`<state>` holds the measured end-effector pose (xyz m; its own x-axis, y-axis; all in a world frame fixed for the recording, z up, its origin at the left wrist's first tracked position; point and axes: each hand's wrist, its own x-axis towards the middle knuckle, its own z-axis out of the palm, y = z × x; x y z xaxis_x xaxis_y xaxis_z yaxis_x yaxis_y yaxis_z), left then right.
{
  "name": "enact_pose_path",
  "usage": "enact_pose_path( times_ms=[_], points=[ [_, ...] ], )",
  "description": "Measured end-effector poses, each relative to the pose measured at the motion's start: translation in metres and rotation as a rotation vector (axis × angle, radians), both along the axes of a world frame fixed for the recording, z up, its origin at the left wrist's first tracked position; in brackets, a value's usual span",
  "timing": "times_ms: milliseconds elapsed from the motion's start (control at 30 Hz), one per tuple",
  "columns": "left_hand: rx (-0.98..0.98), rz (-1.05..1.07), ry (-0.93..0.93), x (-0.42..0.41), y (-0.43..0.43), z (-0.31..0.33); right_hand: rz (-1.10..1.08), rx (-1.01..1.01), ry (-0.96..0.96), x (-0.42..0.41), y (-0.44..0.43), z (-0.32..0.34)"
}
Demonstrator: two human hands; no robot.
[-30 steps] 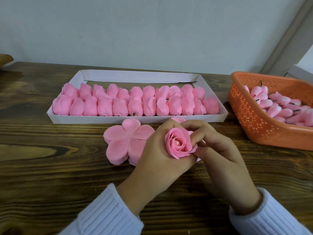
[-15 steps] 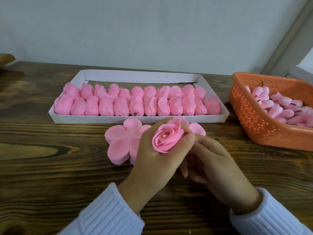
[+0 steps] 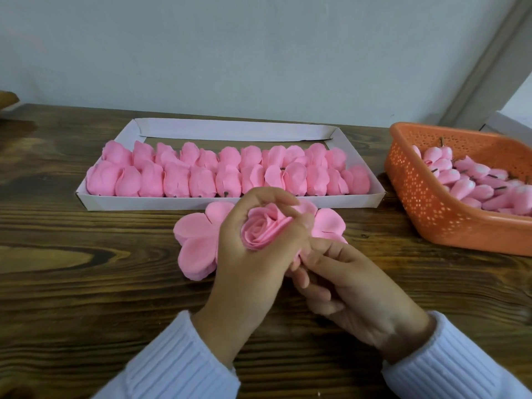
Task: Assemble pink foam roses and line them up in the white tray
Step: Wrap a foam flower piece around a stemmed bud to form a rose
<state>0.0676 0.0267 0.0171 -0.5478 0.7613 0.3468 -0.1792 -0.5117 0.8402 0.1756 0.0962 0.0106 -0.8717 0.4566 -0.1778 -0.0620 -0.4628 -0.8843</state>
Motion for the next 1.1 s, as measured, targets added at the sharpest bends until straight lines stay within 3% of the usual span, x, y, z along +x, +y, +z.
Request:
enact_pose_path(
  times_ms=[167,300,533,767,900,1100],
  points=[
    [-0.086,-0.094,0.122,-0.0004,-0.0014,-0.0005,0.186,-0.161,0.011,0.0003,0.0012,0.0013],
    [-0.073,-0.106,0.241,0.0019,0.0,-0.0007,0.126,-0.198,0.083,-0.0009,0.0024,-0.0043],
    [-0.077,-0.07,0.255,0.0021,0.0008,-0.0014,0.138,-0.155,0.232,0.0001,0.0023,-0.0071],
    [-0.062,-0.113,0.21,0.0032,-0.0016,0.0022,0.117,-0.104,0.111,-0.0037,0.0,-0.0026],
    [-0.072,-0.078,0.318,0.0029,-0.0007,0.0001,0.118,-0.107,0.248,-0.0023,0.0001,-0.0046],
    [-0.093,-0.095,0.269,0.0006,0.0006,-0.002,0.112,-0.109,0.301,-0.0026,0.0022,-0.0056]
  ],
)
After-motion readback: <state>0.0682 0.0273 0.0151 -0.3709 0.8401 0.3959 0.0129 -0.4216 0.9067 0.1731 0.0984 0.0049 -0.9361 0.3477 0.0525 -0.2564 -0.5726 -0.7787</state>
